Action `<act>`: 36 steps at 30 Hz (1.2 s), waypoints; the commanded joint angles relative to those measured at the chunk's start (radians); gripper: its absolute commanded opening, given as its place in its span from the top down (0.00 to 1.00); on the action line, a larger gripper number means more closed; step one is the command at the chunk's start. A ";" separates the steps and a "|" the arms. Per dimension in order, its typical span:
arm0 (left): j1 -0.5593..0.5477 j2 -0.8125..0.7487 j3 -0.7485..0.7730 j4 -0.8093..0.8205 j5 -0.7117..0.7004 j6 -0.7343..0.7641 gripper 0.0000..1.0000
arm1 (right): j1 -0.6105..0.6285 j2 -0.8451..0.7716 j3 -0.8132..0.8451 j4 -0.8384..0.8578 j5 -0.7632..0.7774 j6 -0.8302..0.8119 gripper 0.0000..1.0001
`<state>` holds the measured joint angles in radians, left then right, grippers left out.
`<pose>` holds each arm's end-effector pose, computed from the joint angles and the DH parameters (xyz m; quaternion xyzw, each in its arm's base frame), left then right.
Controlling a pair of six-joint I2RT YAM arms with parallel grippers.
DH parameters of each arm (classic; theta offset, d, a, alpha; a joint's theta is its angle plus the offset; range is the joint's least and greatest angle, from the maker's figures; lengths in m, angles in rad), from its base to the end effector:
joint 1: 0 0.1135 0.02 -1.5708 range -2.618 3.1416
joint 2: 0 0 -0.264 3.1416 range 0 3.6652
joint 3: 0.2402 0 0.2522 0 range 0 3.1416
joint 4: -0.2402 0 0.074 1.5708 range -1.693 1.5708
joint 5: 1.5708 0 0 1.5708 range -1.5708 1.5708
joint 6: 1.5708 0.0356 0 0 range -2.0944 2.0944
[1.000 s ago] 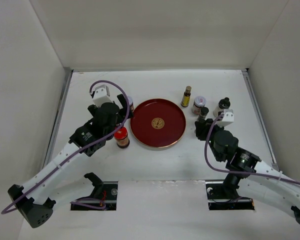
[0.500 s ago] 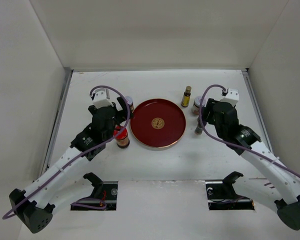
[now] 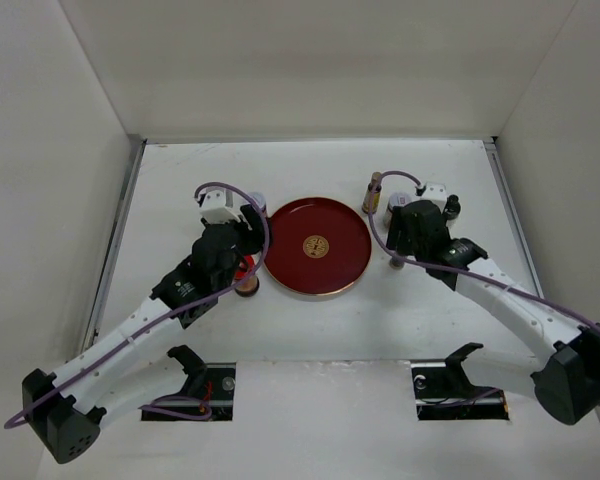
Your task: Organize the condiment bottles
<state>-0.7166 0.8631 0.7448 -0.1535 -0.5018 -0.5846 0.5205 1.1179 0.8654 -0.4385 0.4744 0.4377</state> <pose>0.1621 -0.1185 0.3165 -0.0989 0.7797 -0.1975 0.5859 0.2146 0.1043 0.2804 0.0636 0.8828 0.0021 0.4653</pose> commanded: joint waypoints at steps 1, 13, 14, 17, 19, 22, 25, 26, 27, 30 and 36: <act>-0.007 -0.013 -0.012 0.117 0.026 -0.011 0.44 | -0.023 0.039 -0.017 0.102 -0.033 0.009 0.25; -0.140 0.042 -0.077 0.272 0.034 -0.032 0.39 | -0.061 0.181 -0.045 0.188 -0.033 0.035 0.35; -0.155 0.048 -0.084 0.285 0.031 -0.032 0.39 | -0.064 0.190 -0.045 0.192 -0.033 0.035 0.36; -0.180 0.063 -0.101 0.318 0.023 -0.032 0.38 | -0.063 0.212 -0.042 0.192 -0.030 0.036 0.47; -0.186 0.071 -0.102 0.324 0.022 -0.034 0.38 | -0.060 0.208 -0.040 0.196 -0.026 0.039 0.58; -0.179 0.068 -0.114 0.333 0.020 -0.034 0.38 | -0.046 0.157 -0.020 0.184 0.010 0.033 0.66; -0.160 0.053 -0.120 0.328 0.017 -0.032 0.38 | 0.009 0.102 0.041 0.144 0.036 0.022 0.67; -0.155 0.044 -0.124 0.327 0.014 -0.029 0.38 | 0.022 0.099 0.064 0.142 0.032 0.016 0.67; -0.149 0.036 -0.130 0.327 0.011 -0.032 0.38 | 0.038 0.109 0.090 0.144 0.027 0.013 0.67; -0.120 0.011 -0.143 0.322 -0.001 -0.052 0.38 | 0.068 0.190 0.168 0.181 0.000 0.000 0.69; -0.068 -0.067 -0.163 0.230 -0.018 -0.084 0.38 | 0.111 0.477 0.409 0.308 -0.097 -0.047 0.70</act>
<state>-0.8021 0.8474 0.6010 0.0921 -0.4950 -0.6430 0.6132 1.4872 1.1713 -0.2428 0.4316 0.4282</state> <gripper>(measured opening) 0.618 0.520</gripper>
